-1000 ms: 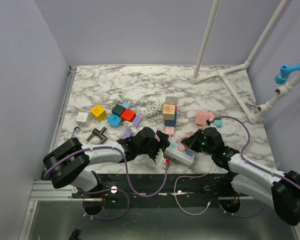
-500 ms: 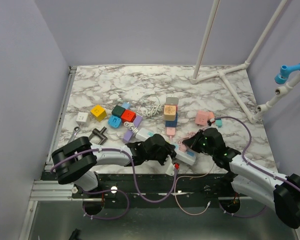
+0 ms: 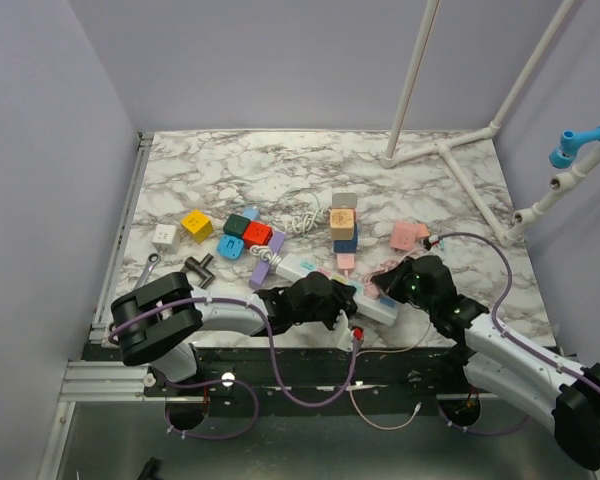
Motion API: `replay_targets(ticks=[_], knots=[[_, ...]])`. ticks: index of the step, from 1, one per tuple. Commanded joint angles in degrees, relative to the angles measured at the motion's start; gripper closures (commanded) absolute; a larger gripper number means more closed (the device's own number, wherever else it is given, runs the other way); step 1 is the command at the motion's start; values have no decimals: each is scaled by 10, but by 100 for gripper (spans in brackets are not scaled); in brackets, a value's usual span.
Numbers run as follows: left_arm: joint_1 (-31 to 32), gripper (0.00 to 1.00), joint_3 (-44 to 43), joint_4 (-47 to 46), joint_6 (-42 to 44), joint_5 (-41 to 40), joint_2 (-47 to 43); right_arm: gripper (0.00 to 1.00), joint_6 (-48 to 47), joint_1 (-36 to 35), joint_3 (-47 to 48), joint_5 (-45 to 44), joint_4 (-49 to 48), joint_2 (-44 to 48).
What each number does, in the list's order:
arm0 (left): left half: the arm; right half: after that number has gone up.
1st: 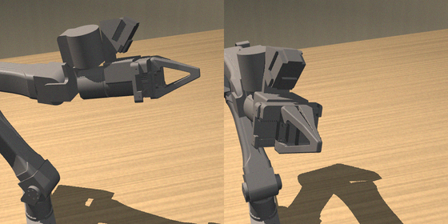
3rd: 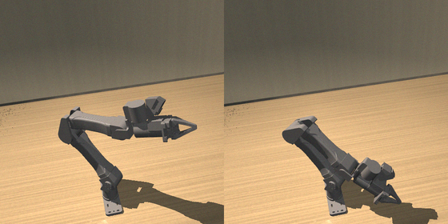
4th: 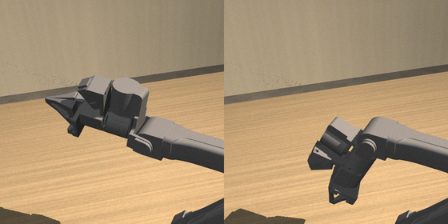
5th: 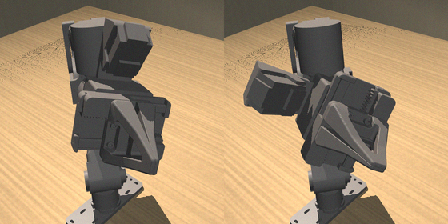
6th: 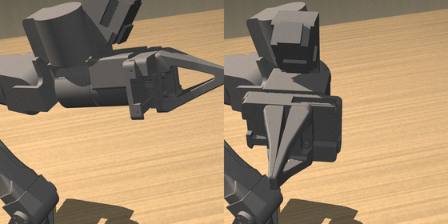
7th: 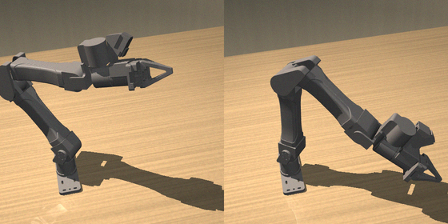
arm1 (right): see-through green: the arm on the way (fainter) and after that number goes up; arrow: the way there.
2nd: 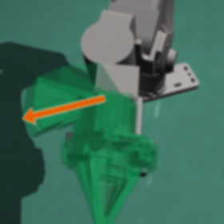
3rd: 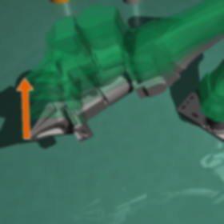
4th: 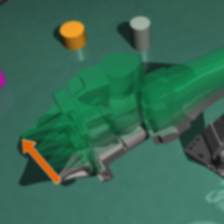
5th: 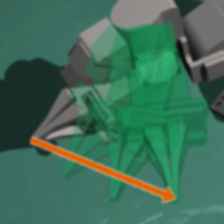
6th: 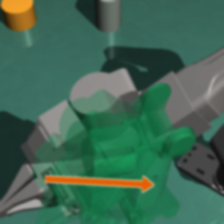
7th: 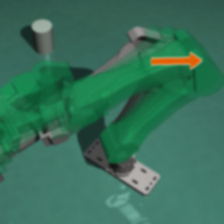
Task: Pull the plug off the socket
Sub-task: Remove the plug from the socket.
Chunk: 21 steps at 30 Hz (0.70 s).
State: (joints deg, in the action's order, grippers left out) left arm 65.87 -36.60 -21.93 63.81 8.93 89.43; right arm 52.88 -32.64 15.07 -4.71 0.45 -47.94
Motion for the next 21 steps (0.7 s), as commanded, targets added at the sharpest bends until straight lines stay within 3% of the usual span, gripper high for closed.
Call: replay_targets(ticks=[1, 4, 8, 10, 12, 15, 21], knots=[[-5, 100, 45, -166, 39, -42, -35, 99, 30, -11, 53, 50, -43, 42], [-16, 100, 98, -243, 57, -38, -59, 99, 33, -11, 71, 56, -41, 51], [-30, 100, 146, -317, 76, -33, -84, 56, 33, -11, 92, 73, -22, 42], [-35, 100, 159, -340, 82, -32, -93, 39, 35, -11, 95, 82, -14, 38], [-38, 100, 177, -370, 98, -21, -98, 28, 34, -11, 102, 91, -6, 34], [-39, 100, 184, -376, 107, -23, -104, 22, 25, -11, 118, 109, 29, 18], [-50, 100, 180, -382, 118, -26, -103, 21, 16, -10, 132, 145, 87, 16]])
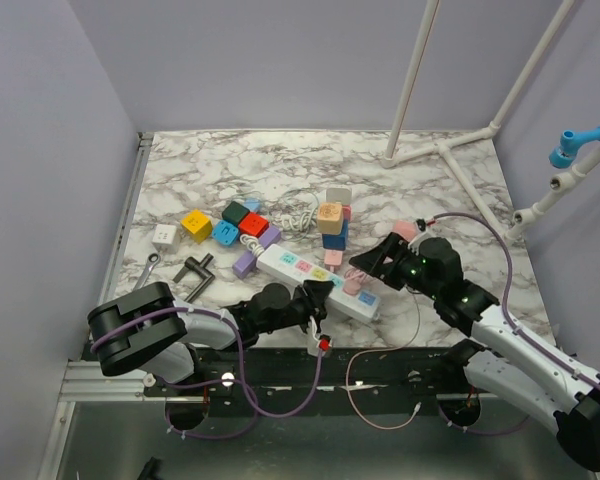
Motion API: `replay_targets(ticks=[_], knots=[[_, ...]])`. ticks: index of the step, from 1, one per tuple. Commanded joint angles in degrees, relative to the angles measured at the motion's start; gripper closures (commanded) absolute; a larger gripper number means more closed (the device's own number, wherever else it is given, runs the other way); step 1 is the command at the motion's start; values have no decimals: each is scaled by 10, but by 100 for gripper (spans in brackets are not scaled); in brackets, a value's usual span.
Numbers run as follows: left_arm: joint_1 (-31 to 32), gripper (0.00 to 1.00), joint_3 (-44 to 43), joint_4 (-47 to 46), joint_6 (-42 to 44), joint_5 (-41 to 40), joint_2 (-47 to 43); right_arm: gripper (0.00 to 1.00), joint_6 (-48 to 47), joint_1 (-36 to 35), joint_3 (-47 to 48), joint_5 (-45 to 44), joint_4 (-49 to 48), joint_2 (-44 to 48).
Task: Pull the plug off the socket
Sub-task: Remove the plug from the socket.
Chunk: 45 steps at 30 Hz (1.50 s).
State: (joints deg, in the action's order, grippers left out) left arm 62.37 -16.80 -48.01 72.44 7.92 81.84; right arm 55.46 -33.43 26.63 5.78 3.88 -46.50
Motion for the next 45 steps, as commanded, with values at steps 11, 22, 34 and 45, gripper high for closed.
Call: replay_targets(ticks=[11, 22, 34, 45], knots=[[-27, 100, -19, -143, 47, -4, -24, 17, -28, -3, 4, 30, 82, -24], [-27, 100, -16, -150, 50, 6, -23, 16, -17, -2, -30, 23, -91, -119], [-26, 100, -19, -158, 47, 17, -17, 47, 39, 3, -89, 33, -263, -150], [-27, 100, -15, -161, 54, 23, -13, 96, 89, 24, -135, 54, -356, -168]])
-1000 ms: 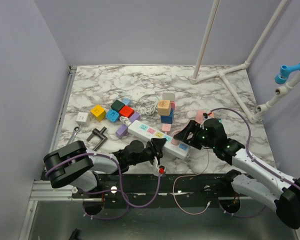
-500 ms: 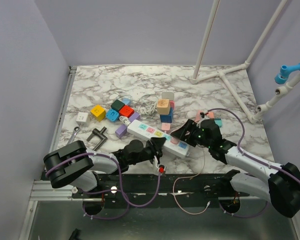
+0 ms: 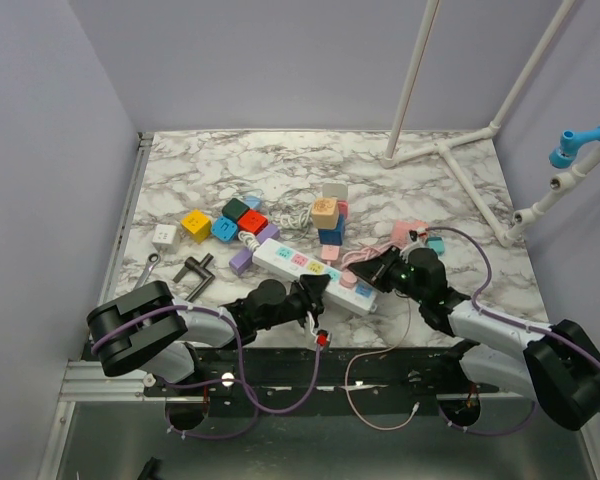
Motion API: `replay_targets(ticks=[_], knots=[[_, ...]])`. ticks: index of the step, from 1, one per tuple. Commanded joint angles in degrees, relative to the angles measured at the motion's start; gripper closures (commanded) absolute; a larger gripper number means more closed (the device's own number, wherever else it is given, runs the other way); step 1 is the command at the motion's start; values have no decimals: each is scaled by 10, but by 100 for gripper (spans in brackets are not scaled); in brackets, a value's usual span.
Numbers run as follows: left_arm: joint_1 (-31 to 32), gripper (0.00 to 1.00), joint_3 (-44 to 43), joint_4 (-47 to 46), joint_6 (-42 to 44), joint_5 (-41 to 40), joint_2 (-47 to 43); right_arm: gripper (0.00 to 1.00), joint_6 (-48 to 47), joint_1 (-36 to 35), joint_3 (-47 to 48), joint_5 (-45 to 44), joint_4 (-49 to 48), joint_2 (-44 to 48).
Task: Pull the plug off the socket
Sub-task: Remove the plug from the socket.
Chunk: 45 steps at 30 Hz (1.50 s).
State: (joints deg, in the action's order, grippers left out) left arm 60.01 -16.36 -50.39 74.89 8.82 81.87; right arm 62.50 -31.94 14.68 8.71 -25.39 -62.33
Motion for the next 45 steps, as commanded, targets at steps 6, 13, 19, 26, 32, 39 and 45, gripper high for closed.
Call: replay_targets(ticks=[6, 13, 19, 26, 32, 39, 45], knots=[[-3, 100, -11, -146, 46, 23, -7, 99, 66, 45, -46, 67, -117, -17], [-3, 100, 4, -148, 69, 48, 0, 99, 152, 99, -77, 137, -229, -56], [-3, 100, 3, -135, 77, 52, 5, 99, 208, 103, -68, 167, -298, -107], [-6, 100, 17, -121, 91, 78, 0, 99, 235, 108, -78, 148, -315, -78], [-6, 100, 37, -112, 117, 104, 3, 99, 260, 108, -88, 114, -351, -69], [-7, 100, 50, -115, 134, 128, 2, 99, 288, 108, -110, 112, -519, -152], [-10, 100, 64, -108, 135, 151, -9, 99, 255, 108, -108, 102, -500, -148]])
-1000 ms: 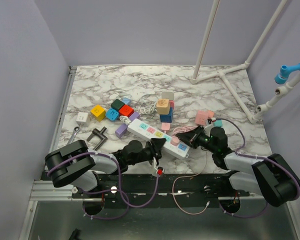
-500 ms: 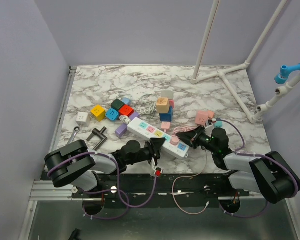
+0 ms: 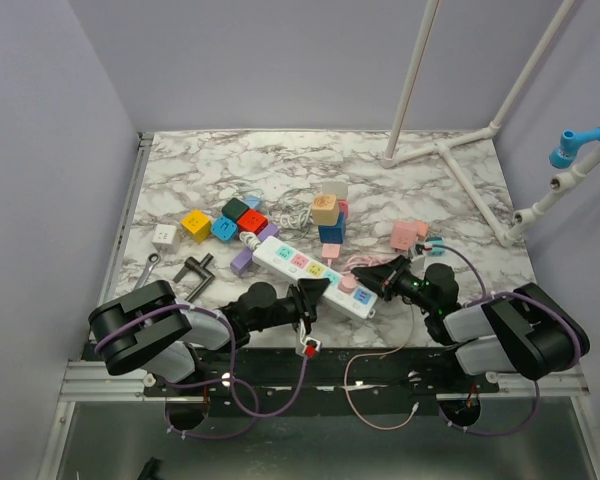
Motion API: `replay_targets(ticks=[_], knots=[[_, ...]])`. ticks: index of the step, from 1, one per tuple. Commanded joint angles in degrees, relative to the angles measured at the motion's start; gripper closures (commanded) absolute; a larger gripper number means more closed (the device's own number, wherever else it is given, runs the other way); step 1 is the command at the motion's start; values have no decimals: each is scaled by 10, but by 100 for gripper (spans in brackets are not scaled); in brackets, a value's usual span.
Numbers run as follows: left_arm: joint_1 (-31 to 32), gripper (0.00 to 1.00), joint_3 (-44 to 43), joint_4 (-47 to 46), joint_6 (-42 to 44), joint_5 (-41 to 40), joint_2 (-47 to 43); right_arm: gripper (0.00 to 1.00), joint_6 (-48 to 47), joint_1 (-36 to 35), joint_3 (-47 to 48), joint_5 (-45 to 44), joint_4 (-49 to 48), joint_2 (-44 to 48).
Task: Pull the plug off the socket
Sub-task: Remove the plug from the socket.
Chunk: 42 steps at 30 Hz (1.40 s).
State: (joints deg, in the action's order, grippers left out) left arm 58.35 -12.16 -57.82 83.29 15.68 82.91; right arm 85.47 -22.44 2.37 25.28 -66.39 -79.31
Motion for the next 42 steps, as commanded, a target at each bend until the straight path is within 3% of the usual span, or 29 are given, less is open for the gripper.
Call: replay_targets(ticks=[1, 5, 8, 13, 19, 23, 29, 31, 36, 39, 42], knots=[[6, 100, 23, -33, 51, 82, -19, 99, 12, 13, 21, -67, -59, 41], [5, 100, 22, -25, 52, 84, -19, 99, -44, 13, 60, -101, 108, 128], [3, 100, 21, -24, 55, 90, -15, 99, -60, 13, 81, -114, 161, 156], [0, 100, 18, -19, 56, 101, -14, 99, -50, 12, 67, -94, 76, 112], [-7, 100, 23, -15, 55, 108, -18, 100, -99, 5, 86, -104, 113, 135], [-13, 100, 23, 15, 57, 121, -33, 99, -59, 4, 88, -103, 86, 142], [-18, 100, 12, 69, 61, 130, -49, 99, 44, 4, 49, -97, -109, 67], [-19, 100, 6, 99, 63, 133, -57, 99, 45, 4, 45, -101, -135, 62], [-25, 100, -9, 204, 69, 162, -94, 99, -10, 3, 70, -107, -3, 151], [-28, 100, -10, 210, 81, 168, -90, 99, -34, 3, 77, -113, 66, 190], [-29, 100, -8, 195, 87, 166, -82, 84, -72, 3, 101, -81, 166, 203]])
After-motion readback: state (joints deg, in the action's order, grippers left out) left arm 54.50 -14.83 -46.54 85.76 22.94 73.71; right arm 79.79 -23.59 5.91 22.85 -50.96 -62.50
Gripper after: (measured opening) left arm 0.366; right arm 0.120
